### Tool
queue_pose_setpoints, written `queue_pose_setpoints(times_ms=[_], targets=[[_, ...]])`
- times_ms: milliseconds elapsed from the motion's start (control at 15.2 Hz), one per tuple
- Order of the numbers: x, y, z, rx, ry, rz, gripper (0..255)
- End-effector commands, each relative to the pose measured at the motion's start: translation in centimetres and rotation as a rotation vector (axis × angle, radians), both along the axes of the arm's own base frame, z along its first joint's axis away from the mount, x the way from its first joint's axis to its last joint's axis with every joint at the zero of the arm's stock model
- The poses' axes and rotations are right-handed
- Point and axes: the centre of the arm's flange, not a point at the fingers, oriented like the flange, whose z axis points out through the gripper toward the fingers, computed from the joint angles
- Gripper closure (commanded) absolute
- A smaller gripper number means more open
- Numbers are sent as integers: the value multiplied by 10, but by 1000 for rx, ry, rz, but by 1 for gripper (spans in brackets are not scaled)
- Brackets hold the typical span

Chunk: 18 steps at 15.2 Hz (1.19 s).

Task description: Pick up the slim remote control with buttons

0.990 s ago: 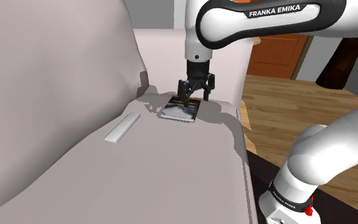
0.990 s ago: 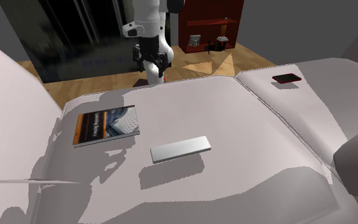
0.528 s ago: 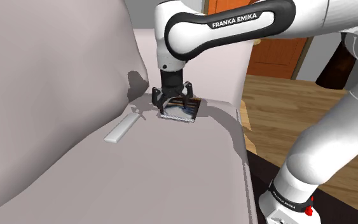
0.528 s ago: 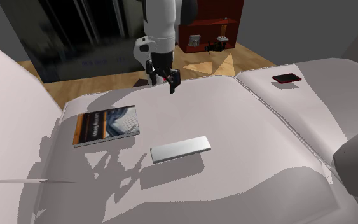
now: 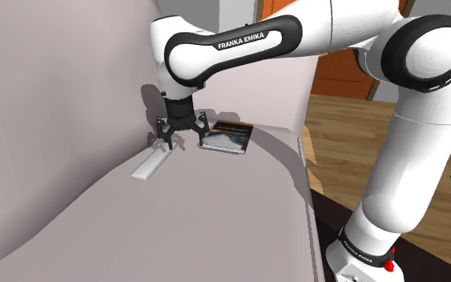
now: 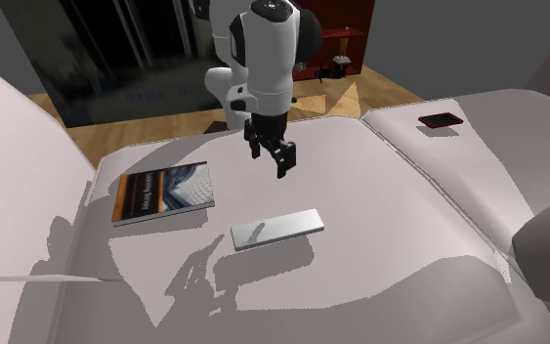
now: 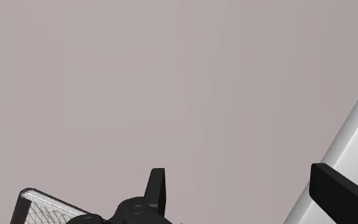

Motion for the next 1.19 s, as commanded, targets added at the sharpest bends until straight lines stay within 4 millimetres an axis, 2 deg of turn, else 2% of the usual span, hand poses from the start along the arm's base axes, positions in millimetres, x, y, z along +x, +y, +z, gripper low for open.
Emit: queue_pose_setpoints(times_ms=[0, 528, 594, 1056, 1122], targets=[[22, 13, -8, -4, 1, -57, 0], [114, 56, -42, -17, 5, -260, 0], [115, 56, -42, -17, 5, -261, 0], [115, 56, -82, -17, 5, -261, 0], [115, 56, -82, -17, 5, -261, 0]])
